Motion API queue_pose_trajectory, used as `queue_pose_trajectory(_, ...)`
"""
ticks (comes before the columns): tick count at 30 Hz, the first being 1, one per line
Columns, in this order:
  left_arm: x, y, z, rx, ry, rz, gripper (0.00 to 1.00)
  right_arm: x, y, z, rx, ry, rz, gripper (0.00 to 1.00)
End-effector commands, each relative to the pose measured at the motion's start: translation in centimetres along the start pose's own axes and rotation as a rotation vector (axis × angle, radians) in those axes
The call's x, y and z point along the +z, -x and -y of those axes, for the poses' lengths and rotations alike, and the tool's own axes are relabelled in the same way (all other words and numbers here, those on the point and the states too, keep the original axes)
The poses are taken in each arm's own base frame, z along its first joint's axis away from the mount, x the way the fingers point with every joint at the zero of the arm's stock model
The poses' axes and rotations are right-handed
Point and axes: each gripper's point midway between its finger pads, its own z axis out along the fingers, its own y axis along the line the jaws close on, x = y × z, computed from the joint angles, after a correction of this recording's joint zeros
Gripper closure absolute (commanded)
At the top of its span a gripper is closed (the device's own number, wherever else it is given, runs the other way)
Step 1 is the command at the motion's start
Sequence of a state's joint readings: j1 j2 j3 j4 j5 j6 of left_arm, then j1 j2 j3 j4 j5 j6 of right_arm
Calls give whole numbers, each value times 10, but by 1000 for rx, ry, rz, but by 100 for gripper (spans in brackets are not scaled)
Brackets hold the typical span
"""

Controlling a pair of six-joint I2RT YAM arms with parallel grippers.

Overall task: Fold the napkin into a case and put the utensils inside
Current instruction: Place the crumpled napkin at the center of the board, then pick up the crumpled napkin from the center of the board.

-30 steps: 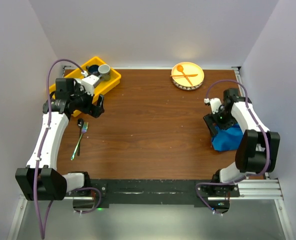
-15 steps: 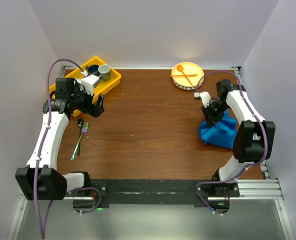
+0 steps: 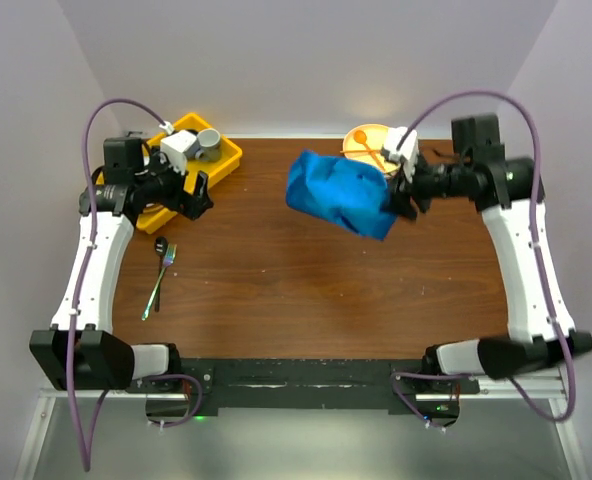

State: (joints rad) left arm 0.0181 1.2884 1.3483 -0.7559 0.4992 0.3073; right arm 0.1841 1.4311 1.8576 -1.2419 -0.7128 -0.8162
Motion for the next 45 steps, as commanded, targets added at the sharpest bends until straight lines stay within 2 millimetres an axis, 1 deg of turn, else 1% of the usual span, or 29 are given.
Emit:
queue_pose_trajectory(1,4,-7,21,69,-123,14,0,36,-119,-2,168,-41,-315,9)
queue_pose_trajectory(2,6,-12,22,80,-135,2,0,39,-136,8,179,-81,-352,5)
queue_pose_trajectory(4,10,-27,23,114,-156,-34,0,44,-168,-3,245,-21,-417,4)
queue_pose_trajectory(5,12,-32,24,126,-165,-46,0,43,-174,-5,266,-3,-427,3)
queue_pose_trajectory(7,16,-45,32,163,-221,-56,0,47,-177,-17,295,60,-424,4)
queue_pose_trajectory(9,21,-57,40,169,-272,-61,0,53,-178,-18,313,76,-415,6)
queue_pose_trajectory(13,48,-57,60,177,-356,-47,1,68,-182,-22,389,134,-406,18)
queue_pose_trajectory(14,61,-61,71,180,-389,-69,10,71,-184,-23,414,146,-412,19)
queue_pose_trajectory(16,83,-57,70,187,-356,-77,20,80,-193,-24,456,169,-425,21)
queue_pose_trajectory(17,100,-65,80,190,-375,-113,28,84,-195,-25,488,174,-429,24)
queue_pose_trajectory(19,120,-59,75,161,-343,-129,34,94,-204,-26,538,197,-449,29)
queue_pose_trajectory(20,137,-71,77,128,-364,-177,39,97,-208,-26,569,200,-463,33)
queue_pose_trajectory(21,145,-59,74,121,-358,-168,41,101,-216,-28,594,213,-487,34)
queue_pose_trajectory(23,164,-68,75,68,-367,-219,39,105,-225,-29,627,210,-512,35)
queue_pose_trajectory(24,173,-63,71,75,-343,-205,34,107,-229,-32,642,213,-525,34)
queue_pose_trajectory(25,182,-68,76,71,-338,-221,26,111,-233,-31,666,210,-533,33)
queue_pose_trajectory(29,212,-76,77,94,-273,-242,19,125,-243,-33,715,213,-573,33)
queue_pose_trajectory(30,219,-73,73,94,-237,-239,19,127,-247,-32,716,209,-586,35)
queue_pose_trajectory(32,234,-84,71,75,-222,-269,20,131,-256,-34,733,217,-616,42)
queue_pose_trajectory(33,240,-79,68,66,-205,-262,21,132,-259,-36,742,223,-626,46)
queue_pose_trajectory(34,248,-87,69,60,-211,-284,23,133,-261,-39,747,235,-633,57)
queue_pose_trajectory(36,255,-88,71,71,-215,-304,24,135,-266,-44,765,264,-644,65)
queue_pose_trajectory(37,261,-99,75,76,-223,-337,28,136,-266,-46,772,275,-646,72)
queue_pose_trajectory(39,263,-103,79,94,-242,-367,37,138,-270,-47,781,282,-654,85)
queue_pose_trajectory(41,264,-101,81,96,-261,-376,62,139,-270,-44,787,274,-658,100)
queue_pose_trajectory(42,260,-103,83,107,-285,-393,72,139,-265,-39,779,267,-647,100)
queue_pose_trajectory(43,255,-97,83,115,-292,-386,91,139,-260,-35,778,260,-635,100)
queue_pose_trajectory(44,252,-86,83,129,-297,-368,98,139,-255,-31,773,252,-623,100)
queue_pose_trajectory(45,245,-78,83,148,-319,-351,100,136,-242,-19,749,219,-588,100)
